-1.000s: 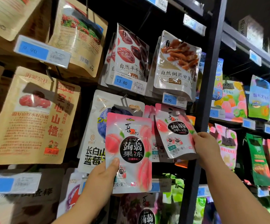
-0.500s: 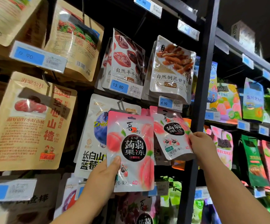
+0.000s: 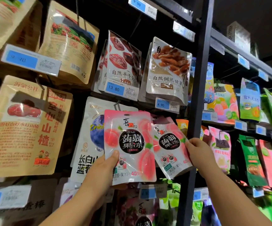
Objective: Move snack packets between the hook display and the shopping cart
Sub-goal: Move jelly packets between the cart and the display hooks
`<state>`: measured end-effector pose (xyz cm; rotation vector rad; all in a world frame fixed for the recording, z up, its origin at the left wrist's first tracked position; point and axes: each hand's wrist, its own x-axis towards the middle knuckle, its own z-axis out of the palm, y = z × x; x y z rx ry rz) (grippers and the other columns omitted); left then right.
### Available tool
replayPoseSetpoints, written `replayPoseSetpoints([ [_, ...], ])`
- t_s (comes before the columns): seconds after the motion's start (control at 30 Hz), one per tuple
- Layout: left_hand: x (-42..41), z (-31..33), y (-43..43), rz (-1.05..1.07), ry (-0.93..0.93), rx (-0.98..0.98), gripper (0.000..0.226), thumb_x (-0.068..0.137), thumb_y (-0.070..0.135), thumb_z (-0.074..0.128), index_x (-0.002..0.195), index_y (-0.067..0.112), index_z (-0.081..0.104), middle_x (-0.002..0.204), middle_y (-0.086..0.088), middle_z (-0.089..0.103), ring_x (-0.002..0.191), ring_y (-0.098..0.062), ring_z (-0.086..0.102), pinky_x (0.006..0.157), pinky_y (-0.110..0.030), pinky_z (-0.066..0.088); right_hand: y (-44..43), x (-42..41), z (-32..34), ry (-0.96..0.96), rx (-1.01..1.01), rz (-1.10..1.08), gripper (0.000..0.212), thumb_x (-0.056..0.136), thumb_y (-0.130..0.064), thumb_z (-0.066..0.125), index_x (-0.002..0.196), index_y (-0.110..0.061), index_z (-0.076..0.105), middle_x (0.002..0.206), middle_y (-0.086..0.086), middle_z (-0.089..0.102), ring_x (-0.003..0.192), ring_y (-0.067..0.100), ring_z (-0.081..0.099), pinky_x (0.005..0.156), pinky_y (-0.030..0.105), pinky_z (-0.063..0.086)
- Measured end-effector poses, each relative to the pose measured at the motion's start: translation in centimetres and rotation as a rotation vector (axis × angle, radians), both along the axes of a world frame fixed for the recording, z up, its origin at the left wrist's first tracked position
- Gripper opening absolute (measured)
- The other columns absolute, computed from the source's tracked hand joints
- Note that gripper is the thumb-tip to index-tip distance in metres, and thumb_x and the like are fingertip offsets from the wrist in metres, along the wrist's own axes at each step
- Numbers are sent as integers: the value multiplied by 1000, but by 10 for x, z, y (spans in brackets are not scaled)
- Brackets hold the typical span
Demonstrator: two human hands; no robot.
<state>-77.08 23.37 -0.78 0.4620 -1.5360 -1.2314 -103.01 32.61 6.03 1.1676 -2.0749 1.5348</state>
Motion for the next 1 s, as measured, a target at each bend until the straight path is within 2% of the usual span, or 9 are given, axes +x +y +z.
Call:
replayPoseSetpoints([
  [0.1, -4, 1, -5, -15, 29, 14, 38, 71, 62, 51, 86, 35, 74, 88, -1, 76, 90, -29, 70, 94, -54, 48, 5, 2, -2, -45, -107, 40, 30, 98, -35, 52, 74, -19, 60, 75, 4, 63, 77, 27, 58, 68, 36, 42],
  [0.3, -8, 1, -7, 0, 45, 54, 25, 93, 44, 53, 83, 34, 74, 86, -7, 75, 88, -35, 69, 90, -59, 48, 9, 3, -4, -58, -148, 84, 28, 98, -33, 53, 77, -15, 63, 77, 8, 65, 76, 30, 62, 75, 45, 51],
  [0.47, -12, -3, -10, 1, 68, 77, 28, 97, 36, 50, 84, 35, 74, 88, -6, 75, 89, -34, 69, 90, -60, 48, 10, 1, -7, -107, -192, 132, 26, 97, -27, 54, 78, -13, 64, 77, 9, 65, 71, 26, 59, 68, 39, 47],
  [0.53, -13, -2, -11, 0, 59, 81, 30, 98, 35, 49, 83, 31, 75, 85, -5, 75, 86, -32, 70, 88, -57, 51, 8, 1, -5, -99, -193, 124, 26, 97, -28, 54, 78, -13, 64, 76, 8, 64, 70, 25, 59, 68, 38, 46],
  [0.6, -14, -2, -11, 16, 59, 62, 34, 98, 34, 48, 80, 21, 74, 77, -1, 75, 79, -22, 70, 81, -37, 54, 5, -1, -3, -101, -197, 108, 27, 97, -29, 54, 76, -14, 64, 75, 7, 65, 72, 25, 58, 69, 38, 45],
  [0.67, -15, 0, -9, 74, 53, 11, 32, 99, 31, 47, 77, 22, 69, 65, 9, 70, 65, -2, 65, 60, -12, 45, 3, -3, 0, -121, -207, 100, 27, 96, -29, 55, 76, -15, 64, 75, 8, 66, 74, 27, 60, 70, 40, 47],
  [0.7, -15, 1, -7, 79, 58, -2, 30, 99, 28, 46, 78, 22, 67, 60, 12, 67, 58, 3, 62, 51, -8, 40, 2, -3, 2, -134, -208, 96, 26, 96, -29, 55, 76, -15, 64, 76, 8, 66, 75, 28, 61, 71, 41, 48],
  [0.83, -19, 4, -8, 99, -9, -53, 31, 98, 33, 46, 76, 26, 67, 74, 12, 68, 80, -10, 65, 63, -21, 41, 2, -3, 8, -157, -189, 85, 22, 98, -25, 53, 80, -16, 63, 78, 6, 67, 75, 26, 63, 70, 37, 50],
  [1.0, -23, 10, -11, 129, -65, -94, 37, 100, 33, 42, 72, 25, 65, 66, 13, 65, 68, 1, 57, 50, -6, 36, 0, -4, 13, -147, -156, 47, 23, 98, -25, 52, 79, -17, 64, 82, 8, 68, 83, 30, 65, 70, 38, 49],
])
